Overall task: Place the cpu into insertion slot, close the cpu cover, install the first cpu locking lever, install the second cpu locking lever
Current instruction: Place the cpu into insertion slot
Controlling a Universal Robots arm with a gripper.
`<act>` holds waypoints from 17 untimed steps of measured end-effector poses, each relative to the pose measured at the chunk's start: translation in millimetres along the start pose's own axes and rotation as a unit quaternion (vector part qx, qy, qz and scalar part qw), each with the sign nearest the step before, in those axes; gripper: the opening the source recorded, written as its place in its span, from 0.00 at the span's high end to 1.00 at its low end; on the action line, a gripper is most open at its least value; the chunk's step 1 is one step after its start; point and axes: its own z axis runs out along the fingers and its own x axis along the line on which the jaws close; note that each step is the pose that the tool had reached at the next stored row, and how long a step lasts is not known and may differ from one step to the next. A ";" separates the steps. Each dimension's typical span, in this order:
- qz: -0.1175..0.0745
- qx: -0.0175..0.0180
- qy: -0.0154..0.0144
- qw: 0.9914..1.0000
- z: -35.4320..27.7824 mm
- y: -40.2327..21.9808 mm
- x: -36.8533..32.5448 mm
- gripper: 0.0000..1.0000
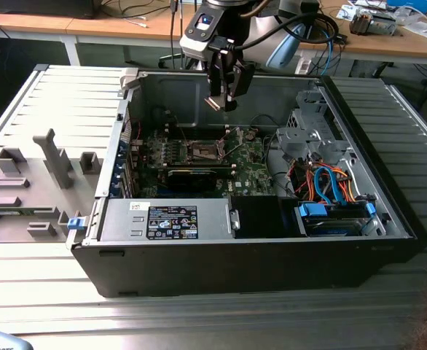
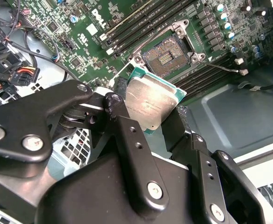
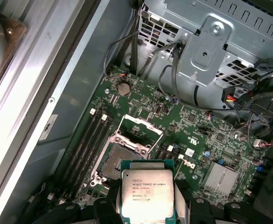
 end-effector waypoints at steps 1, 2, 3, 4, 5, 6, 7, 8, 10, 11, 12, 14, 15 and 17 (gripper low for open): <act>0.001 0.000 0.000 1.000 0.0 0.0 0.0 0.45; 0.001 0.000 0.000 1.000 0.0 0.0 0.0 0.45; 0.002 0.000 0.000 1.000 0.0 0.0 0.0 0.45; 0.002 0.000 0.000 1.000 0.0 0.0 0.0 0.45; 0.003 0.000 0.000 1.000 0.0 0.0 0.0 0.45; 0.003 0.000 0.000 1.000 0.0 0.0 0.0 0.45; 0.003 0.000 0.000 1.000 0.0 0.0 0.0 0.45; 0.004 0.000 0.000 1.000 0.0 0.0 0.0 0.45; 0.005 0.000 0.000 1.000 0.0 0.0 0.0 0.45; 0.005 0.000 0.000 1.000 0.0 0.0 0.0 0.45; 0.005 0.000 0.000 1.000 0.0 0.0 0.0 0.45; 0.007 0.000 0.000 1.000 0.0 0.0 0.0 0.45; 0.007 0.000 0.000 1.000 0.0 0.0 0.0 0.45; 0.008 0.000 0.000 1.000 0.0 0.0 0.0 0.45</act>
